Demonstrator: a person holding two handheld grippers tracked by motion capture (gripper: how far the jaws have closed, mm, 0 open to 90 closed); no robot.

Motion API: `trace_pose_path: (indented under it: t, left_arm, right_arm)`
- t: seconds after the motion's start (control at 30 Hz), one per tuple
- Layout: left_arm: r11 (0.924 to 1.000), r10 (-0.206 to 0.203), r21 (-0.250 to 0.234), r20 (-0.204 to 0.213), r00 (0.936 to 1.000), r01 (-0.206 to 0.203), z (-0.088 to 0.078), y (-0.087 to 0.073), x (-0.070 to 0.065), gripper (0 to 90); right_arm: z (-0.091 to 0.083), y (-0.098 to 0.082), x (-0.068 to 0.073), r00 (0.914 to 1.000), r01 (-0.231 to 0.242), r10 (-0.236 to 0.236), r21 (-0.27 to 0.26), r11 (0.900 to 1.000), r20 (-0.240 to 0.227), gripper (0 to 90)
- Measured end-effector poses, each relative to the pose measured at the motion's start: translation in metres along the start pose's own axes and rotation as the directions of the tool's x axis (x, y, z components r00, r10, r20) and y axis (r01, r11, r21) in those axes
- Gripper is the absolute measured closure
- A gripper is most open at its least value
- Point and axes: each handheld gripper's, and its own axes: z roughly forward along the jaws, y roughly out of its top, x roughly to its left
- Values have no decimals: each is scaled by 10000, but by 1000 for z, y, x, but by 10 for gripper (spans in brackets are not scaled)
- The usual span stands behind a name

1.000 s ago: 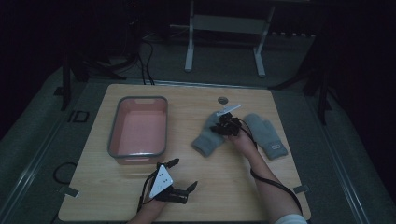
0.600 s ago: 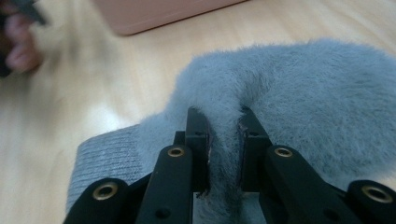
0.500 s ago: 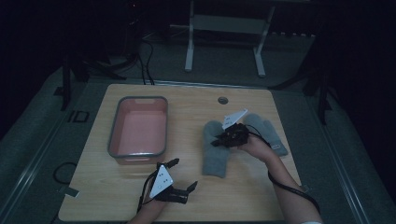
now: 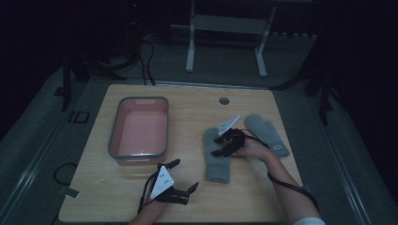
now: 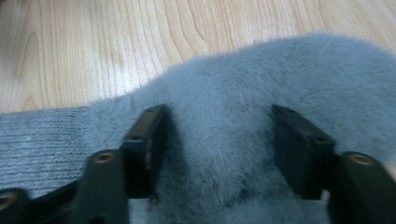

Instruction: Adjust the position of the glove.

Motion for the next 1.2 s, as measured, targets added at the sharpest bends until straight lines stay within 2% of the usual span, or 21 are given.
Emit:
trace_pose_path:
  t: [0.03,0.1,0.17,0.27,0.33,0.4,0.43,0.5,0.53,0.57,0.63,0.7,0.8,0.9,1.0,1.03,1.1,1.13,1.17,1.2]
  left_arm:
    - [10000,-5,5,2,10000,5,0,0,0,2]
    - [10000,7,3,5,10000,-7,0,0,0,2]
    - [10000,26,4,7,10000,-26,0,0,0,2]
    - [10000,-18,-3,5,10000,18,0,0,0,2]
    - [10000,-4,0,10,10000,4,0,0,0,2]
    - [10000,22,1,7,10000,-22,0,0,0,2]
    - [10000,22,0,3,10000,-22,0,0,0,2]
    - [10000,18,3,-4,10000,-18,0,0,0,2]
    - [10000,19,3,-3,10000,-19,0,0,0,2]
    - [10000,18,4,-7,10000,-18,0,0,0,2]
    - [10000,4,1,-12,10000,-4,0,0,0,2]
    - [10000,-10,2,-17,10000,10,0,0,0,2]
    - [10000,5,0,-14,10000,-5,0,0,0,2]
    - [10000,-5,2,-18,10000,5,0,0,0,2]
    - [10000,-10,15,-22,10000,10,0,0,0,2]
    - [10000,-13,16,-23,10000,13,0,0,0,2]
    - [10000,-46,19,-22,10000,46,0,0,0,2]
    - [10000,-57,18,-20,10000,57,0,0,0,2]
    - [10000,-65,11,-23,10000,65,0,0,0,2]
    - [10000,-43,19,-23,10000,43,0,0,0,2]
  right_arm:
    - [1,0,-2,9998,-53,52,-43,10000,-176,295]
    - [-1,1,-3,9996,-143,141,-56,9999,-227,259]
    - [-6,3,2,9995,136,-131,-159,9998,298,224]
    - [-19,4,8,9971,-23,76,-707,9975,753,203]
    - [-30,2,11,9969,-286,377,-1294,9912,686,185]
    - [-41,-2,16,9946,-363,520,-1685,9850,897,182]
    - [-46,-4,18,9930,-423,616,-1831,9822,1009,212]
    - [-51,-7,19,9924,-492,683,-1791,9826,1021,210]
    - [-62,-15,21,9877,-844,1109,-2207,9717,1103,261]
    - [-67,-19,22,9856,-949,1241,-2327,9679,1144,268]
    - [-75,-26,23,9778,-1110,1500,-2453,9631,1464,315]
    - [-83,-34,21,9677,-1535,1959,-2459,9571,1584,317]
    - [-93,-47,18,9498,-1927,2431,-2441,9504,1968,356]
    - [-105,-61,13,9157,-2345,3049,-2679,9345,2618,382]
    - [-114,-74,5,8690,-2929,3775,-2822,9135,3200,381]
    - [-117,-78,3,8487,-3105,3976,-2799,9084,3489,381]
    - [-120,-86,-2,7993,-3621,4488,-2758,8904,3997,382]
    - [-122,-90,-5,7790,-3764,4668,-2833,8821,4186,387]
    - [-124,-94,-8,7593,-3991,4952,-2989,8668,4223,411]
    - [-126,-99,-12,7353,-4237,5259,-3155,8490,4276,414]
